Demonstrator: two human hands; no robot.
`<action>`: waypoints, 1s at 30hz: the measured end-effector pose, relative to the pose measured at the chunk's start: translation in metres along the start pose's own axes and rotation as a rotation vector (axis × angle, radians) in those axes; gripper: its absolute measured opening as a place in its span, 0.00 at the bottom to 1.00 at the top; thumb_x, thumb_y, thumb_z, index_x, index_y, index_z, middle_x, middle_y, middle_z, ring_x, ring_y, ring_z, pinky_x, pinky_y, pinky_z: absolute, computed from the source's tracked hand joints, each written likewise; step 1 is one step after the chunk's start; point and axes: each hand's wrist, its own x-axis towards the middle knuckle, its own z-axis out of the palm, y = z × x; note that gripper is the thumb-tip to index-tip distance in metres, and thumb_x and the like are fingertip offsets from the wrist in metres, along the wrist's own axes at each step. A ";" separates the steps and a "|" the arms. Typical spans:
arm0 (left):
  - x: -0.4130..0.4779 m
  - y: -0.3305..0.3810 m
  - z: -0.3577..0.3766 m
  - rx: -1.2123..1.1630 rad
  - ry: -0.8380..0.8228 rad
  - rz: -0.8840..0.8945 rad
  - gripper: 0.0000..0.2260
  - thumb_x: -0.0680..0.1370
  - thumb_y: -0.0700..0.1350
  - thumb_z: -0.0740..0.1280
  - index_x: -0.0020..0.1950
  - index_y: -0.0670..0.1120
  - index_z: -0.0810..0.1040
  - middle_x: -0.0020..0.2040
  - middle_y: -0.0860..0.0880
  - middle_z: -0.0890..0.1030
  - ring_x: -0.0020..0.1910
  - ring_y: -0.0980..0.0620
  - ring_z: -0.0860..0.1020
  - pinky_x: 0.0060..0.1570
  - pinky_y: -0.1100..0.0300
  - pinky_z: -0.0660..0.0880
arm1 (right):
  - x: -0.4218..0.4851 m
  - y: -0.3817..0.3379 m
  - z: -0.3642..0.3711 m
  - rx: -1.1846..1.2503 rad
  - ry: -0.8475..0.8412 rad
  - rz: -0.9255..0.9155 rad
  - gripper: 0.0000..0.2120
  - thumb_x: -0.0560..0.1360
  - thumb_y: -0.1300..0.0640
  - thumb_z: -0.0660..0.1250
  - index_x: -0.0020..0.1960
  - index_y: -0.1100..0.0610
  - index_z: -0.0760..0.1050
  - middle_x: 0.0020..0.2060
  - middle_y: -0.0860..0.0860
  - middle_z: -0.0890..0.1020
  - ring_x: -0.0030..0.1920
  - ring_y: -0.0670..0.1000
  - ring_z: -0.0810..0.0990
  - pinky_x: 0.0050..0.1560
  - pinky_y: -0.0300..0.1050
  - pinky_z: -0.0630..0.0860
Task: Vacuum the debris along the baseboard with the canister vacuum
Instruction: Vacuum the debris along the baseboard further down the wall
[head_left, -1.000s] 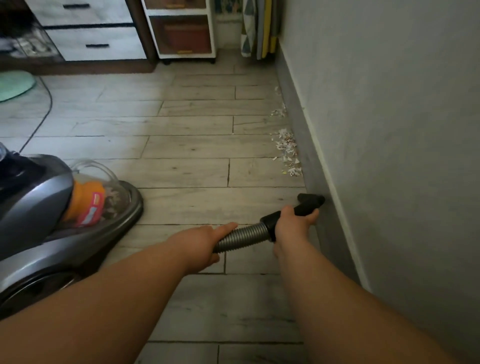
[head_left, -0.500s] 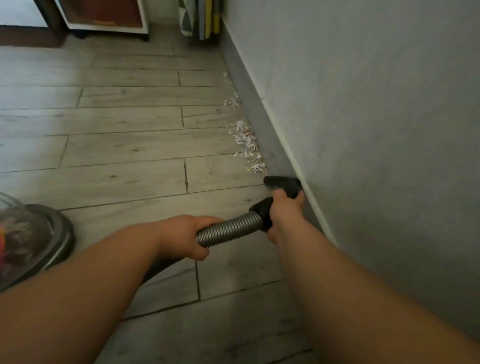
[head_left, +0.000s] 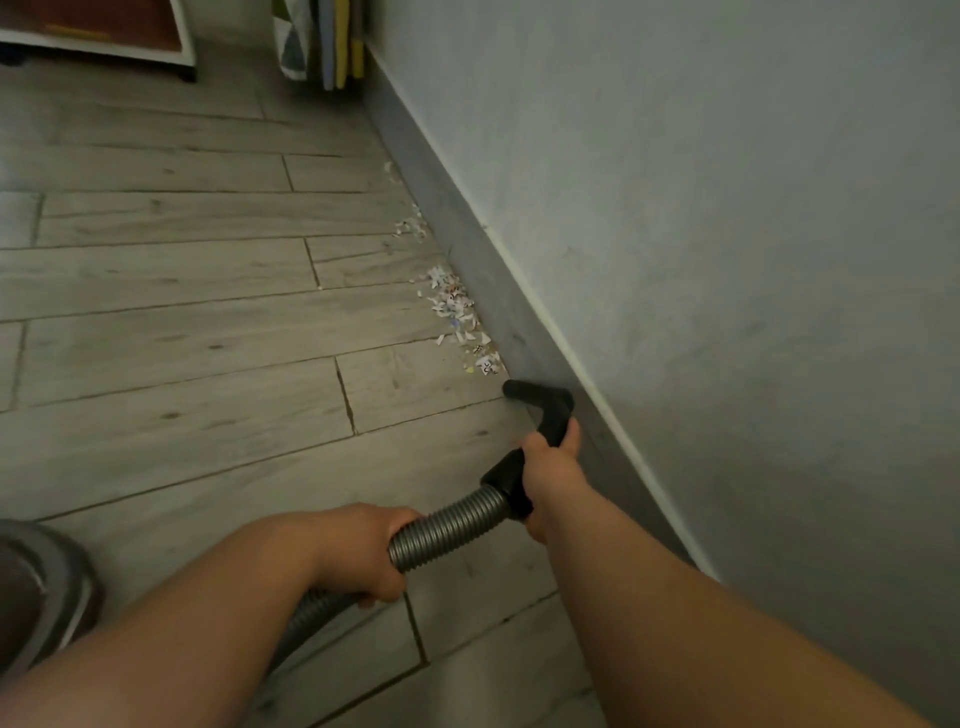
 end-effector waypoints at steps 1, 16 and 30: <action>0.002 0.002 0.000 -0.009 -0.006 0.005 0.18 0.68 0.42 0.69 0.53 0.61 0.72 0.44 0.50 0.81 0.35 0.55 0.82 0.43 0.58 0.81 | 0.000 -0.004 0.000 -0.024 0.008 0.000 0.33 0.82 0.55 0.57 0.76 0.32 0.43 0.59 0.58 0.73 0.55 0.63 0.76 0.54 0.68 0.76; 0.024 0.024 0.013 -0.017 0.026 0.023 0.24 0.69 0.43 0.69 0.60 0.62 0.70 0.45 0.53 0.80 0.45 0.50 0.83 0.45 0.60 0.81 | 0.054 -0.014 -0.015 -0.188 -0.031 -0.089 0.33 0.81 0.53 0.57 0.76 0.32 0.43 0.53 0.58 0.73 0.52 0.64 0.77 0.52 0.68 0.77; 0.032 0.060 0.041 0.153 0.379 0.098 0.39 0.77 0.49 0.66 0.68 0.78 0.41 0.52 0.57 0.75 0.41 0.64 0.73 0.40 0.78 0.67 | 0.065 -0.031 -0.036 -0.089 -0.198 -0.144 0.34 0.82 0.56 0.58 0.77 0.35 0.44 0.54 0.57 0.72 0.54 0.61 0.77 0.52 0.64 0.78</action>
